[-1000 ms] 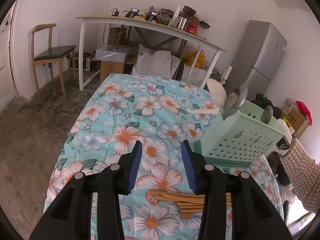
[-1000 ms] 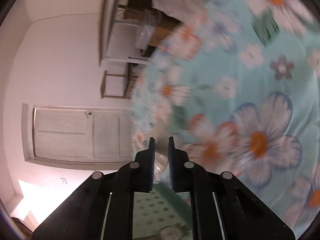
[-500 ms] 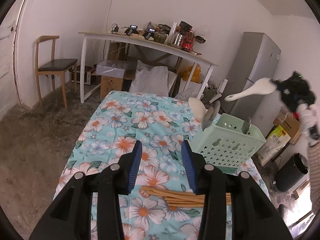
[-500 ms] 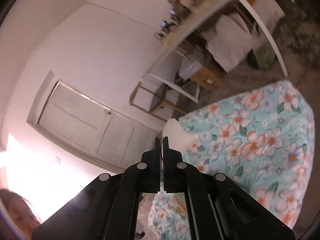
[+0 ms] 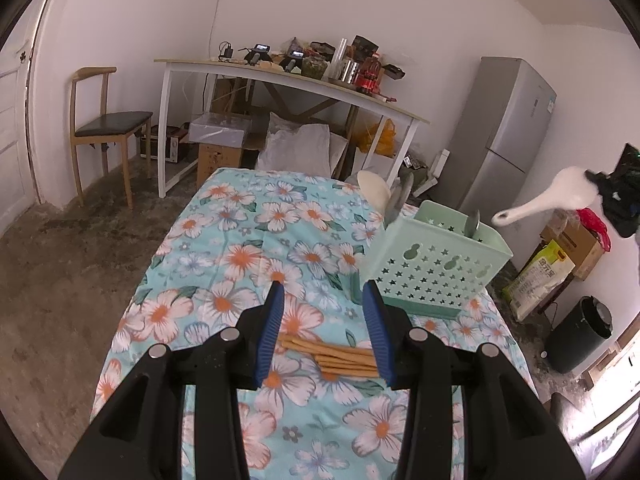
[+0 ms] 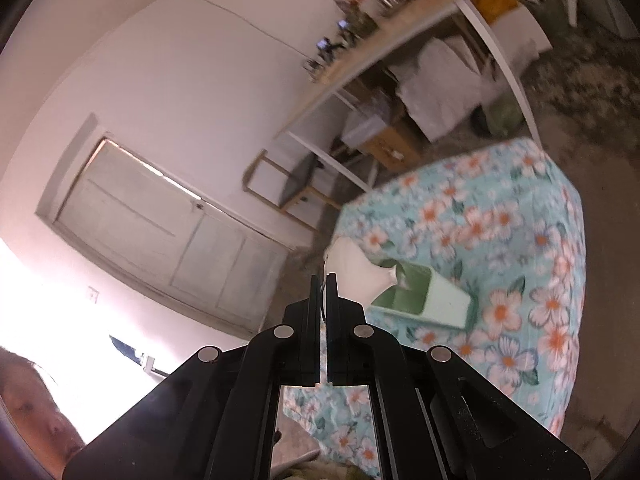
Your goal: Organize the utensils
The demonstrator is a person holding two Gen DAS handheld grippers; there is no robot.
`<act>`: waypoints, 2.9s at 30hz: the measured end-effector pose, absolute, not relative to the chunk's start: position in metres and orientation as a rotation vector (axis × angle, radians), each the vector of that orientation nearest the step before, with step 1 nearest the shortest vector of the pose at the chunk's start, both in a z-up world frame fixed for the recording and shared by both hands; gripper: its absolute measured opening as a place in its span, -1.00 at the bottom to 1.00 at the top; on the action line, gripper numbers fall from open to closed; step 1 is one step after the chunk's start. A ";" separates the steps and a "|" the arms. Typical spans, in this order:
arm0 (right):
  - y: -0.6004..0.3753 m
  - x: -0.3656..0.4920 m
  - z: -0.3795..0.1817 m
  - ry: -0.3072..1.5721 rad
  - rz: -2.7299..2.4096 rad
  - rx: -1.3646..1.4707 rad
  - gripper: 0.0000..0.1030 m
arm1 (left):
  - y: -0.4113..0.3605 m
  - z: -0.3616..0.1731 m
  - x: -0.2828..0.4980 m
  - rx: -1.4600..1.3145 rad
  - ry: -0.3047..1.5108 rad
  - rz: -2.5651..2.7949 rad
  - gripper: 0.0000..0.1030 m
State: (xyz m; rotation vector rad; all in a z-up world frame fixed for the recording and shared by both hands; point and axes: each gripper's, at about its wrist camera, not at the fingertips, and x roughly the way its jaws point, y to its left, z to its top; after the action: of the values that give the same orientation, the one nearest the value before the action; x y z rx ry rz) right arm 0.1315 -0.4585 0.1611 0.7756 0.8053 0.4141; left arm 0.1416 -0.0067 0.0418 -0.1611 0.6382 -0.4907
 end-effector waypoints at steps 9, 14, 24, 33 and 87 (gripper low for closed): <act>-0.432 0.167 0.121 0.946 0.359 0.742 -0.90 | 0.005 0.038 0.136 -0.179 0.645 -0.480 -0.24; -0.416 0.176 0.115 0.954 0.301 0.675 -0.55 | 0.009 0.036 0.135 -0.191 0.655 -0.480 -0.24; -0.389 0.106 0.162 0.715 0.196 0.352 0.28 | 0.013 0.031 0.132 -0.197 0.665 -0.479 -0.16; -0.321 0.043 0.040 0.807 0.059 0.167 0.84 | -0.001 -0.002 0.138 -0.195 0.792 -0.505 -0.11; -0.287 0.010 -0.076 0.851 -0.056 0.079 0.85 | 0.001 -0.070 0.177 -0.897 1.196 -0.388 -0.84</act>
State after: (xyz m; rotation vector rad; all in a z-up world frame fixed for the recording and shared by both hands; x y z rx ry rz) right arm 0.0097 -0.2867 -0.0758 0.0791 0.8512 -0.0558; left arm 0.1768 0.0012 -0.0698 -0.8972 1.1963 -0.3884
